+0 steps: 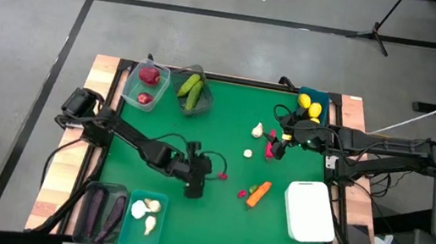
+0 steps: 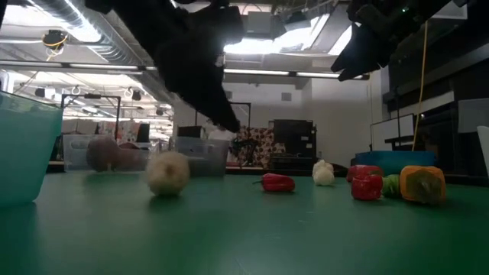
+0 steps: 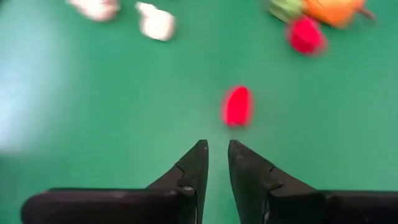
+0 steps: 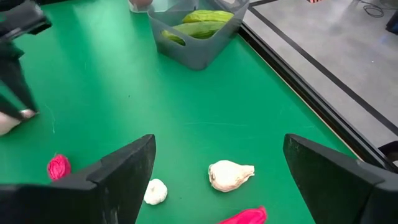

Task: Sort produce into baskets
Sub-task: Put the garlic into the green bin

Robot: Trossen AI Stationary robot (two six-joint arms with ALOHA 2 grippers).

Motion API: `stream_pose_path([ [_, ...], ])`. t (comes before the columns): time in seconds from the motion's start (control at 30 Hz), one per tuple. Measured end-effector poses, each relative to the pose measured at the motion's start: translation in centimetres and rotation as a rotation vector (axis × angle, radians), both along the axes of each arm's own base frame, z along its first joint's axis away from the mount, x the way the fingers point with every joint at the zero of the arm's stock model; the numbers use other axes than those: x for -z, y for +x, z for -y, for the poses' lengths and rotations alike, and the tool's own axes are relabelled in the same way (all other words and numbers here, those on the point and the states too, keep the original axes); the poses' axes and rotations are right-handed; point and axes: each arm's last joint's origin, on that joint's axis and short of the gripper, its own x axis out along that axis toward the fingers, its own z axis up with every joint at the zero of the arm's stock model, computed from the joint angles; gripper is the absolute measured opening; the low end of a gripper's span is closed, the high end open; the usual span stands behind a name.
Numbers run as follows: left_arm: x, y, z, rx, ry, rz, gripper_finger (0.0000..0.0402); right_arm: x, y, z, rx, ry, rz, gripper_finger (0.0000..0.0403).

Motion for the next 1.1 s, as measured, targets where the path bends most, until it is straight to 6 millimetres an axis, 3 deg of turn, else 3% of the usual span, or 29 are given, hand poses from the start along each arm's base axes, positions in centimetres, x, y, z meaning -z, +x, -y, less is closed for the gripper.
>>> stream_pose_path([
  [0.2,0.1,-1.3,1.8,0.367,-0.022,-0.245,0.0106,0.0,0.0,0.0,0.000,0.000,0.000,0.0351],
  [0.33,-1.2,-1.3,2.0,0.396,-0.014,-0.318,0.0163,0.0,0.0,0.0,0.000,0.000,-0.004,0.0351],
  [0.47,-2.7,-0.6,2.3,0.407,-0.001,-0.281,0.0221,0.0,0.0,0.0,0.001,0.000,-0.004,0.0351],
  [0.6,-2.6,-0.9,2.7,0.430,0.008,-0.303,0.0260,0.0,0.0,0.0,-0.009,0.007,-0.004,0.0351],
  [0.93,-1.8,-1.7,2.7,0.493,0.044,-0.378,0.0272,0.0,0.0,-0.1,-0.020,0.015,-0.004,0.0351],
  [1.1,-0.3,-1.9,2.8,0.568,-0.019,-0.336,0.0272,0.0,0.0,-0.1,-0.019,0.015,-0.004,0.0351],
])
